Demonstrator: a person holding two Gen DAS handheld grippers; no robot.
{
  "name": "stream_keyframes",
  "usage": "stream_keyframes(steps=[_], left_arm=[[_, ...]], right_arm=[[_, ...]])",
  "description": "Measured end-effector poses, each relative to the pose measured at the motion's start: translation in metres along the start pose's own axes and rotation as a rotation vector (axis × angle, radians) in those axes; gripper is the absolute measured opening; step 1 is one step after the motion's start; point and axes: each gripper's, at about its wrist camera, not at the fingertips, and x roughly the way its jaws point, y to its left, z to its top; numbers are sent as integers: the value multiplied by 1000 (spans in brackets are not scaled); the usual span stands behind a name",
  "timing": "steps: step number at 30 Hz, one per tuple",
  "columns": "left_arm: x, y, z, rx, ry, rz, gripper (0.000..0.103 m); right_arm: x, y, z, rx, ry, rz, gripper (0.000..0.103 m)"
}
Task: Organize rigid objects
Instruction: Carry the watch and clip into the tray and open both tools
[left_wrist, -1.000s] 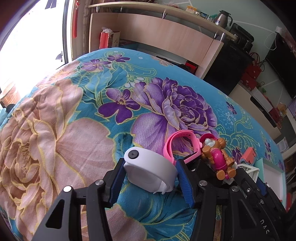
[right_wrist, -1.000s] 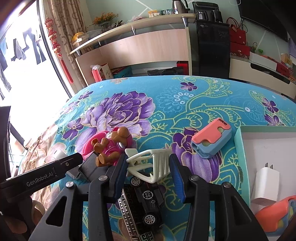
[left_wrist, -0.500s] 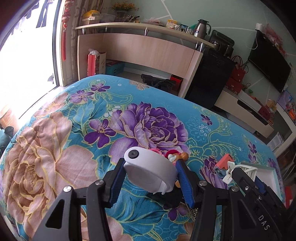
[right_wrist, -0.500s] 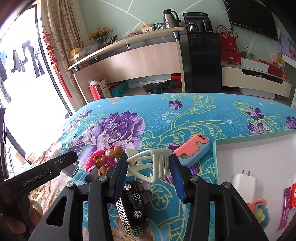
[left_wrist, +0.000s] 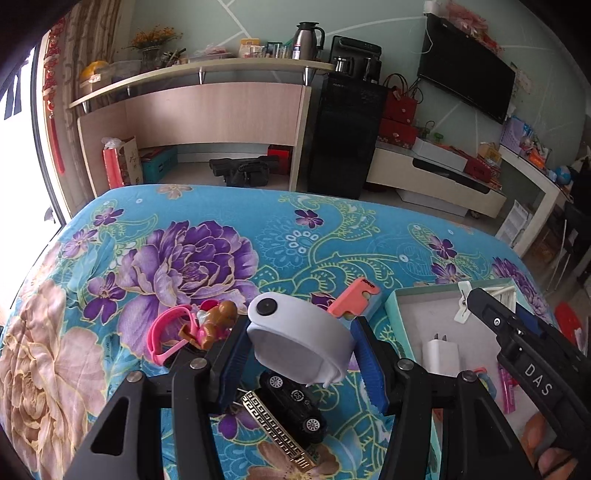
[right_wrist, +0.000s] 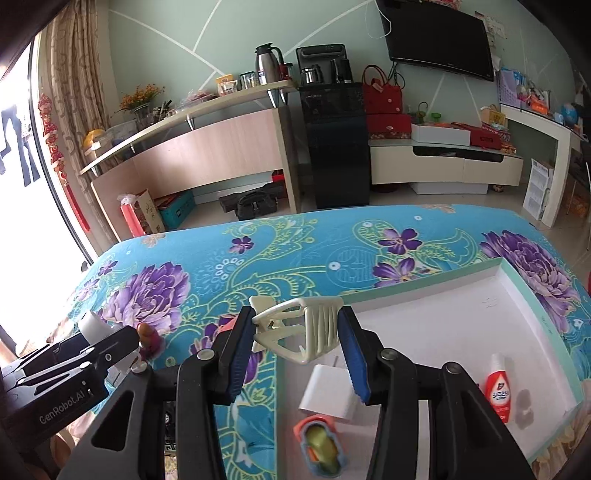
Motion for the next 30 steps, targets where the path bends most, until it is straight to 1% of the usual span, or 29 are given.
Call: stream_keyframes(steps=[5, 9, 14, 17, 21, 24, 27, 30], left_arm=[[3, -28, 0, 58, 23, -10, 58], [4, -50, 5, 86, 41, -47, 58], [8, -90, 13, 169, 55, -81, 58], [12, -115, 17, 216, 70, -112, 58], [18, -145, 18, 275, 84, -125, 58], [24, -163, 15, 307, 102, -134, 58], [30, -174, 13, 330, 114, -134, 58], [40, -182, 12, 338, 131, -129, 58]], right_arm=[[-3, -33, 3, 41, 15, -90, 47], [-5, -58, 3, 90, 41, -121, 47], [-10, -87, 1, 139, 56, -177, 47], [-17, -105, 0, 169, 45, -210, 47], [-27, -131, -1, 234, 24, -247, 47], [-29, -144, -3, 267, 27, -276, 47], [-30, -151, -5, 271, 29, -308, 47], [-30, -156, -6, 289, 33, -300, 47]])
